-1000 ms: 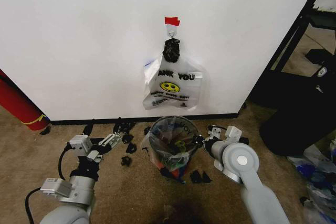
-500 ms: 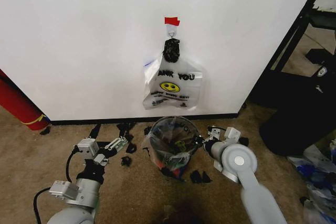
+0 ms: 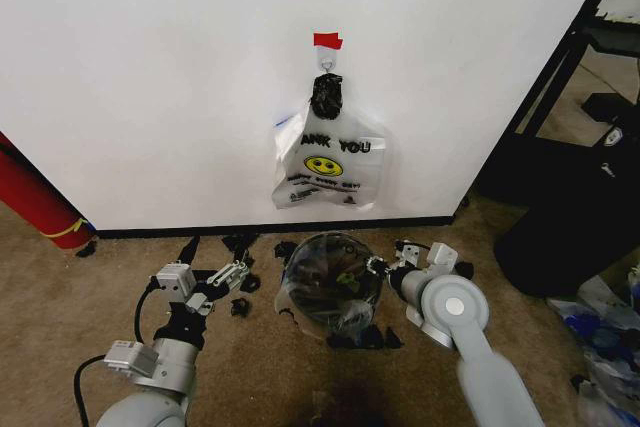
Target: Pick up the garbage bag from the wall and place it over the trash bin.
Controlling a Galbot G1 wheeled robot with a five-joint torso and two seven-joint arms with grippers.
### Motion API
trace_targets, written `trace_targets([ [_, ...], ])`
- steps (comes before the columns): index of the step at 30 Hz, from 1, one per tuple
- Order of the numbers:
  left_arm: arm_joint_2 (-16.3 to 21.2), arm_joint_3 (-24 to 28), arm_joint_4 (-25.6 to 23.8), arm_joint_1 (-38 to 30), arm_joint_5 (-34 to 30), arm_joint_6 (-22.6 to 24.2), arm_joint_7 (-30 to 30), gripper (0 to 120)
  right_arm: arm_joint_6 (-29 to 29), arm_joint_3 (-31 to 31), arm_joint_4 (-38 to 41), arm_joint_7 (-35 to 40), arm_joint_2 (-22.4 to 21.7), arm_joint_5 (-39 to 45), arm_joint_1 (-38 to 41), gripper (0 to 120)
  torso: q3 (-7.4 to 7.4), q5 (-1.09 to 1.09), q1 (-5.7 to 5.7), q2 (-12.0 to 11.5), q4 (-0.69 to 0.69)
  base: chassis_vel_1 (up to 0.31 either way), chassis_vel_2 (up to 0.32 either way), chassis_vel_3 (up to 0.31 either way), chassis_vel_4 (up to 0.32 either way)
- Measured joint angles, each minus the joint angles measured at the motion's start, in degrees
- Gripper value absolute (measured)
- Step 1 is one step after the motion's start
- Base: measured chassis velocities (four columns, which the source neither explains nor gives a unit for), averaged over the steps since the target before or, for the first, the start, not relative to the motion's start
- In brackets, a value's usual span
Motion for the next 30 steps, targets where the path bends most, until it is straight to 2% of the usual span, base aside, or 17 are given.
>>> trace_targets([
  [3, 0.0, 0.0, -0.1, 0.2, 0.0, 0.0, 0.0, 100, 0.0, 0.0, 0.0, -0.1, 0.0, -0.1, 0.0, 63, 0.0, 0.0, 0.0, 0.0, 0.0, 0.0, 0.0, 0.0, 0.0],
  [9, 0.0, -0.2, -0.6, 0.6, 0.0, 0.1, 0.0, 100, 0.0, -0.2, 0.0, -0.7, 0.2, -2.4, -0.2, 89, 0.0, 0.0, 0.0, 0.0, 0.0, 0.0, 0.0, 0.0, 0.0],
  [11, 0.0, -0.2, -0.6, 0.6, 0.0, 0.1, 0.0, 100, 0.0, -0.2, 0.0, -1.0, 0.2, -3.0, -0.3, 90, 0.0, 0.0, 0.0, 0.0, 0.0, 0.0, 0.0, 0.0, 0.0],
  [13, -0.1, 0.0, -0.7, 0.8, 0.0, 0.1, 0.0, 100, 0.1, -0.2, 0.0, -2.6, 0.0, -6.1, -0.9, 98, 0.0, 0.0, 0.0, 0.0, 0.0, 0.0, 0.0, 0.0, 0.0],
  [20, -0.5, 0.9, -1.2, 1.1, 0.6, 0.2, 0.0, 100, 3.3, 0.3, 1.1, -9.0, 0.0, -14.7, -3.3, 100, 0.0, 0.01, 0.0, 0.0, 0.0, 0.0, 0.0, 0.0, 0.0],
  [22, -0.5, 0.9, -1.3, 1.0, 0.7, 0.2, -0.1, 100, 5.7, 0.4, 2.3, -12.0, 0.0, -18.3, -4.7, 100, 0.0, 0.01, 0.0, 0.0, 0.01, 0.0, 0.0, 0.0, 0.0],
  [24, -0.6, 0.9, -0.9, 0.5, 1.4, 0.1, -0.3, 100, 13.2, 0.3, 4.0, -16.8, 0.0, -27.6, -7.6, 100, 0.0, 0.01, 0.0, 0.0, 0.0, 0.0, 0.0, 0.0, 0.0],
  [25, -0.6, 0.9, -0.9, 0.5, 1.4, 0.1, -0.3, 100, 13.2, 0.3, 4.0, -16.8, 0.0, -27.6, -7.6, 100, 0.0, 0.01, 0.0, 0.0, 0.0, 0.0, 0.0, 0.0, 0.0],
  [29, -1.7, 0.5, 0.2, -0.4, 3.0, -0.7, -0.4, 100, 30.7, 2.3, 6.5, -25.4, 1.7, -43.3, -15.7, 100, -0.01, 0.0, 0.0, 0.0, -0.01, 0.0, 0.0, 0.0, 0.0],
  [30, -2.1, 0.4, 0.2, -0.4, 3.2, -0.9, -0.3, 100, 33.2, 2.7, 7.1, -26.7, 2.1, -45.2, -17.3, 100, 0.0, 0.0, 0.0, 0.0, -0.01, 0.0, 0.0, 0.0, 0.0],
])
